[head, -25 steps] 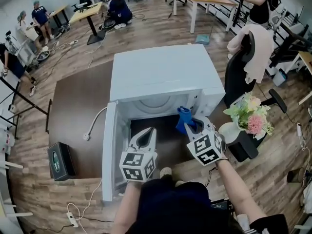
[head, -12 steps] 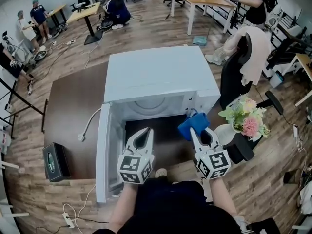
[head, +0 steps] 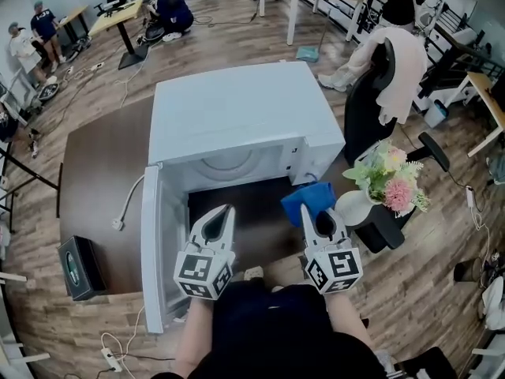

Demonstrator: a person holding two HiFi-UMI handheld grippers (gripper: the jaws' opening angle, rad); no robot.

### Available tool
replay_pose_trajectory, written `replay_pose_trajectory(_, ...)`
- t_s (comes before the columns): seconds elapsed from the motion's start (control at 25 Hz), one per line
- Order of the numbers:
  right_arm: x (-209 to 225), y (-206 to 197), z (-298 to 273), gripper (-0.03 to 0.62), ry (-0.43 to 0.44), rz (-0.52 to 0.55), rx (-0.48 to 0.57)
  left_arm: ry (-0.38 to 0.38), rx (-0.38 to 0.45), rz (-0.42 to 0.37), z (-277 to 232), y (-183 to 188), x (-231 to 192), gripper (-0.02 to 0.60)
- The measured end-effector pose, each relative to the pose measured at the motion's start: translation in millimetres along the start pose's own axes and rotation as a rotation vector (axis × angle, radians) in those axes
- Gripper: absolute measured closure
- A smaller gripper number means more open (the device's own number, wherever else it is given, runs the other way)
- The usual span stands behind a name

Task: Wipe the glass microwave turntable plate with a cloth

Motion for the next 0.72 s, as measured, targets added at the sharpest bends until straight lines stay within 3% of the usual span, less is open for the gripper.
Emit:
replay_pose_trajectory(0.2, -3.4, 0.3, -2.6, 0.541, -0.013, 0.044, -0.028, 0.007, -0.001, -0.064, 1.8, -0.1, 4.3, 0.572)
replay_pose_trajectory(0.72, -4.6, -5.2, -0.7, 0.543, -0.035, 0.087, -0.048, 0.016, -0.014, -0.077, 6.3, -4.6, 4.3, 0.572)
Point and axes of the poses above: the fingertips, and each gripper's own axes: z backward along the fingers, x to its right, y out of its top, the point moved 8 cm from there along z, backward along the fingers, and after that the axes turned 9 degrees about x, right-handed, at the moved point
